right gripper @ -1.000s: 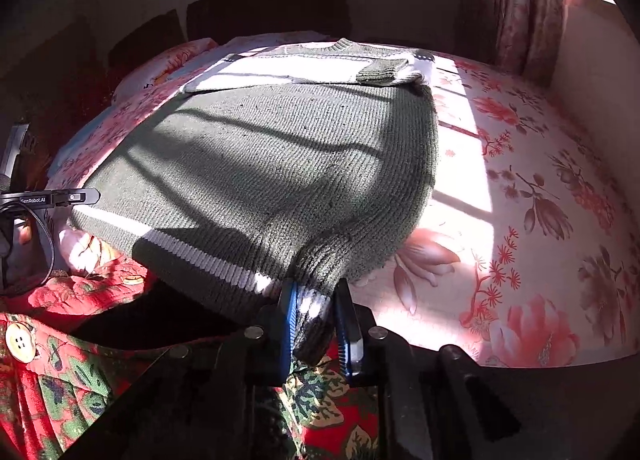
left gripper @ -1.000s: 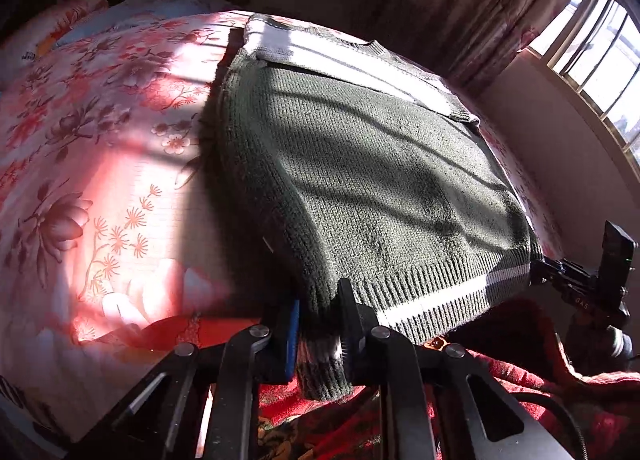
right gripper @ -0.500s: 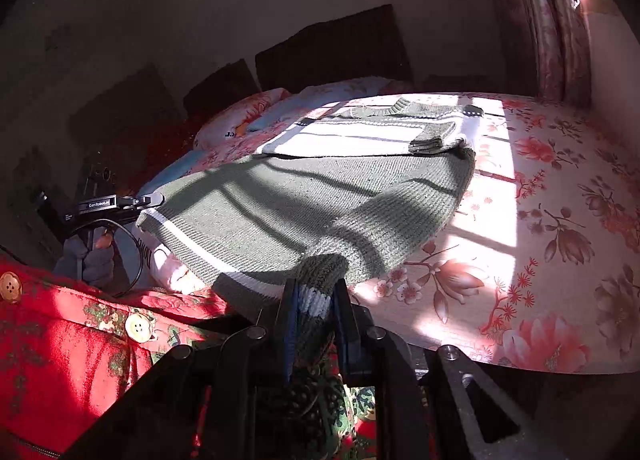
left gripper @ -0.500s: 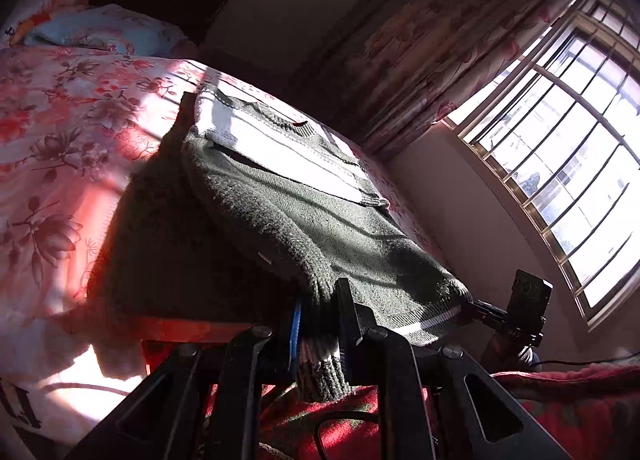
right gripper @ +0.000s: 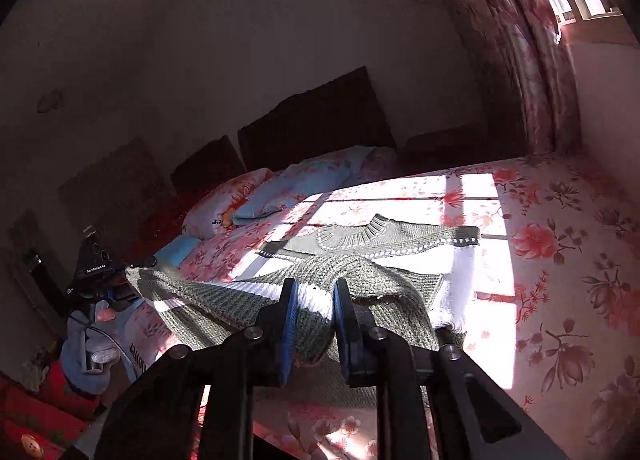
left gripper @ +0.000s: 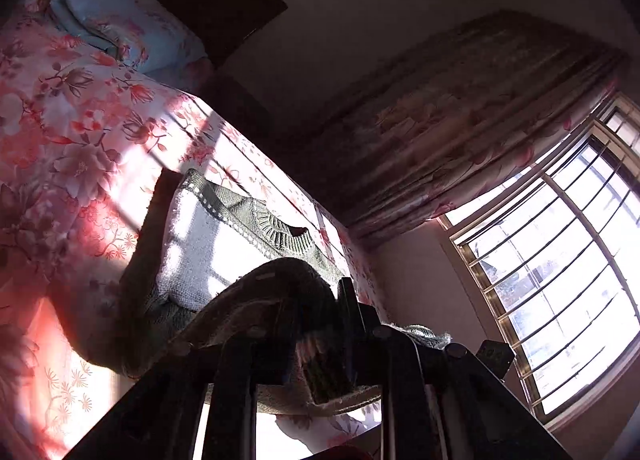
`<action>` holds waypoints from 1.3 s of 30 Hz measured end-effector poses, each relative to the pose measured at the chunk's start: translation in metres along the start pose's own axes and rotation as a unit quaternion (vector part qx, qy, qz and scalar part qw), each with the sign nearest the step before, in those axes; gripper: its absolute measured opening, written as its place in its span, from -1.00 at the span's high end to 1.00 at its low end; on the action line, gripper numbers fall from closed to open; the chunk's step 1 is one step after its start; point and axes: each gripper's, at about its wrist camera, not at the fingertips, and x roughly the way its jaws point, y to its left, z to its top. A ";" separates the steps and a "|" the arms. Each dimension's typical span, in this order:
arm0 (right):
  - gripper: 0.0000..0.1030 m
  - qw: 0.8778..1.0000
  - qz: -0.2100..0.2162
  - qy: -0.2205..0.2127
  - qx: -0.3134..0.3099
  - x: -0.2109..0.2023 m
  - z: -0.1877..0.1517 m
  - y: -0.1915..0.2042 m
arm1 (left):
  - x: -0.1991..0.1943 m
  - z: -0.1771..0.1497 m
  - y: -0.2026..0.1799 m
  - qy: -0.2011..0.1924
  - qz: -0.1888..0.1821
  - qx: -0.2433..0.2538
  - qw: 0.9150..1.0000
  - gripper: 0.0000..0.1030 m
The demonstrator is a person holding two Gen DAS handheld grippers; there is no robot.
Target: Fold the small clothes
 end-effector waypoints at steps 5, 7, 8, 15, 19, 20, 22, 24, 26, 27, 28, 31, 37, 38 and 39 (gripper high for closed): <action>0.40 0.993 -0.072 0.049 0.075 0.049 -0.005 -0.054 | 0.046 0.015 0.034 0.015 0.134 -0.011 0.991 -1.00; 0.39 0.993 -0.084 0.054 0.070 0.047 -0.012 -0.063 | 0.046 0.009 0.045 0.029 0.137 -0.006 0.990 -1.00; 0.39 0.993 -0.086 0.057 0.060 0.047 -0.013 -0.064 | 0.046 0.005 0.046 0.034 0.137 0.005 0.990 -1.00; 0.39 0.988 -0.107 0.088 -0.062 0.062 0.007 -0.038 | 0.054 -0.010 0.034 0.056 0.180 0.089 0.978 -1.00; 0.39 0.979 -0.110 0.118 -0.126 0.092 0.027 -0.016 | 0.063 -0.005 0.023 0.058 0.195 0.107 0.973 -1.00; 0.39 0.976 -0.110 0.125 -0.141 0.098 0.030 -0.011 | 0.064 -0.005 0.020 0.059 0.197 0.114 0.972 -1.00; 0.39 0.966 -0.122 0.154 -0.169 0.118 0.032 0.000 | 0.067 -0.004 0.014 0.063 0.202 0.130 0.969 -1.00; 0.39 0.955 -0.149 0.180 -0.181 0.137 0.028 0.000 | 0.072 -0.005 0.010 0.069 0.217 0.146 0.963 -1.00; 0.46 0.953 -0.160 0.192 -0.172 0.149 0.020 -0.007 | 0.075 -0.006 0.009 0.072 0.228 0.157 0.958 -1.00; 0.78 0.955 -0.158 0.183 -0.171 0.148 0.015 -0.009 | 0.077 -0.006 0.009 0.074 0.230 0.160 0.957 -1.00; 0.79 0.957 -0.159 0.168 -0.175 0.145 0.011 -0.008 | 0.078 -0.006 0.010 0.076 0.231 0.162 0.956 -1.00; 0.80 0.963 -0.164 0.127 -0.172 0.133 0.001 -0.008 | 0.081 -0.002 0.009 0.080 0.237 0.172 0.953 -1.00; 0.80 0.972 -0.156 0.105 -0.141 0.130 -0.005 -0.020 | 0.099 0.017 0.001 0.086 0.246 0.200 0.944 -1.00; 0.80 0.972 -0.155 0.105 -0.141 0.130 -0.005 -0.020 | 0.105 0.019 -0.001 0.092 0.252 0.213 0.939 -1.00; 0.79 0.972 -0.155 0.105 -0.141 0.130 -0.005 -0.020 | 0.112 0.021 -0.003 0.099 0.260 0.225 0.934 -1.00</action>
